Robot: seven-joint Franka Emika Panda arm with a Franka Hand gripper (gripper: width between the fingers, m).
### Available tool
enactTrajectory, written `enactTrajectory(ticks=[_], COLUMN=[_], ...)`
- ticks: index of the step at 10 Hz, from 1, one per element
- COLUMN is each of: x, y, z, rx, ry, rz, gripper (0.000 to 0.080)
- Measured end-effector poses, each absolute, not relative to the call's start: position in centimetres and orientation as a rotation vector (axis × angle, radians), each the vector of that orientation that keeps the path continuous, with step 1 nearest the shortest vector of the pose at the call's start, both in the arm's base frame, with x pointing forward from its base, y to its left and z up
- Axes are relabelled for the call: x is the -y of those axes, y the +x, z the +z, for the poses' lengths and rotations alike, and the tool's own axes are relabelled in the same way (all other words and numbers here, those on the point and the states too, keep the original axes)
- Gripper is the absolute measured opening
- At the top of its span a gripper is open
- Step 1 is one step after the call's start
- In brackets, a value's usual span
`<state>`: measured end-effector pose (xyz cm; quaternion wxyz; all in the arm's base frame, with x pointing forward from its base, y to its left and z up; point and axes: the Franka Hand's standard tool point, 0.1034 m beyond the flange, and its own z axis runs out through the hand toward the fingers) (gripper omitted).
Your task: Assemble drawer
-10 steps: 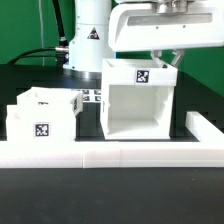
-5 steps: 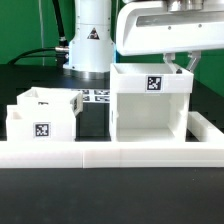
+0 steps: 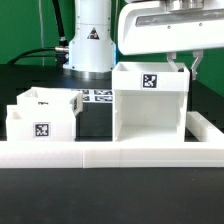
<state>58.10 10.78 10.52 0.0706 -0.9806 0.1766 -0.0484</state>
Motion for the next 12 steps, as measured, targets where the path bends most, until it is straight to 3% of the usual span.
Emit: enactTrajectory(ticks=[12], x=[-9.9], y=[59.4], z=[10.8], rx=[-1.953], ry=[-2.107], rz=[0.026], gripper=[0.0041])
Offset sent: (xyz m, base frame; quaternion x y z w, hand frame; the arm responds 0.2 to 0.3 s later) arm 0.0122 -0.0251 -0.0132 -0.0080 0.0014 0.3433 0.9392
